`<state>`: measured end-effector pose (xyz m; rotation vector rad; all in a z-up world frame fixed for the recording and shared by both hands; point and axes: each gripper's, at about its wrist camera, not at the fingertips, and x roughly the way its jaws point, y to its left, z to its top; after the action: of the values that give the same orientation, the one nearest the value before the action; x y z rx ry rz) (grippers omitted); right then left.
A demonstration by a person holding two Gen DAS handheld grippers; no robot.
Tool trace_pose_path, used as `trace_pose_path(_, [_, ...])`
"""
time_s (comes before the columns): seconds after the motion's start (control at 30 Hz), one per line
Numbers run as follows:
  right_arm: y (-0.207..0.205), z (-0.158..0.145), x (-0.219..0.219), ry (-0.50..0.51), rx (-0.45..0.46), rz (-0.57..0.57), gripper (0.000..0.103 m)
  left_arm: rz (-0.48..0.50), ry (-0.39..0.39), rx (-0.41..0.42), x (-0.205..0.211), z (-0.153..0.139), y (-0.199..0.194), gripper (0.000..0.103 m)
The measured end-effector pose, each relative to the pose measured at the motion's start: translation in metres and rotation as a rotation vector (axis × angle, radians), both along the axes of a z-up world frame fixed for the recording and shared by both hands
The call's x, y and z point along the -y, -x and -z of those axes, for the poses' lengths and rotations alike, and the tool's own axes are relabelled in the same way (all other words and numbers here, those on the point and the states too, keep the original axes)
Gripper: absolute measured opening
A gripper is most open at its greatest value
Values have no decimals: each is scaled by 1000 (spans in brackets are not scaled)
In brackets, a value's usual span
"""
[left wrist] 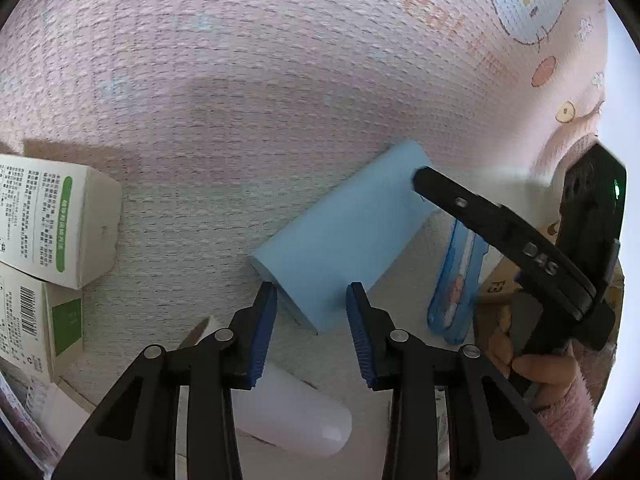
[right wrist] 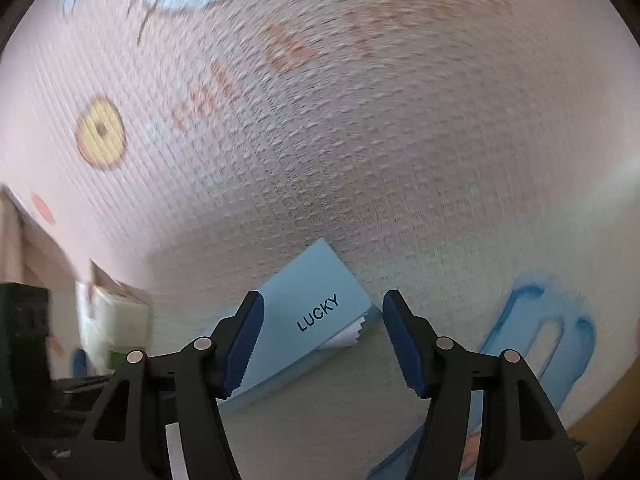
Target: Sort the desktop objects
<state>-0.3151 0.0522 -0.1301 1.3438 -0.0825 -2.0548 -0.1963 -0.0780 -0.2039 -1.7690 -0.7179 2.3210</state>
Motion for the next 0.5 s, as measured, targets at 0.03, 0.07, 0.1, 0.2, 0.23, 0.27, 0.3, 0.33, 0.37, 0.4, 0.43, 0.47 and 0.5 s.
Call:
trace_pose_path(0.03, [-1,1,-5,21,15,13,58,3,-3,0,3,0,0,40])
trace_pose_path(0.07, [-3,2,-10,41,25,22,58,13,-2,4,6,0,0,40])
trace_pose_path(0.1, [-6,2,-15,63,32,24,57,27,1,6,9,0,0,40])
trace_pose_path(0.2, [-24,3,-21,66,56,16,57,61,45,-11,20,-3,1,40])
trace_pose_path(0.23, [-31,3,-22,72,68,14,57,65,65,-20,25,-6,0,40])
trace_pose_path(0.27, [-39,4,-22,76,89,11,57,64,89,-30,31,-7,-1,40])
trace_pose_path(0.3, [-48,5,-23,83,125,5,57,57,104,-36,34,-9,-3,40])
trace_pose_path(0.33, [-57,7,-23,89,159,-7,58,51,111,-39,39,-9,0,40])
trace_pose_path(0.37, [-67,9,-23,99,196,-29,57,39,107,-39,44,-9,0,40])
trace_pose_path(0.4, [-73,8,-25,106,202,-40,57,25,90,-31,49,-8,1,40])
trace_pose_path(0.43, [-79,8,-26,108,205,-49,57,15,75,-20,53,-7,2,40])
trace_pose_path(0.47, [-85,8,-26,104,211,-57,57,5,59,-7,55,-6,2,41])
trace_pose_path(0.5, [-88,7,-28,100,216,-53,57,-3,46,1,56,-5,2,41])
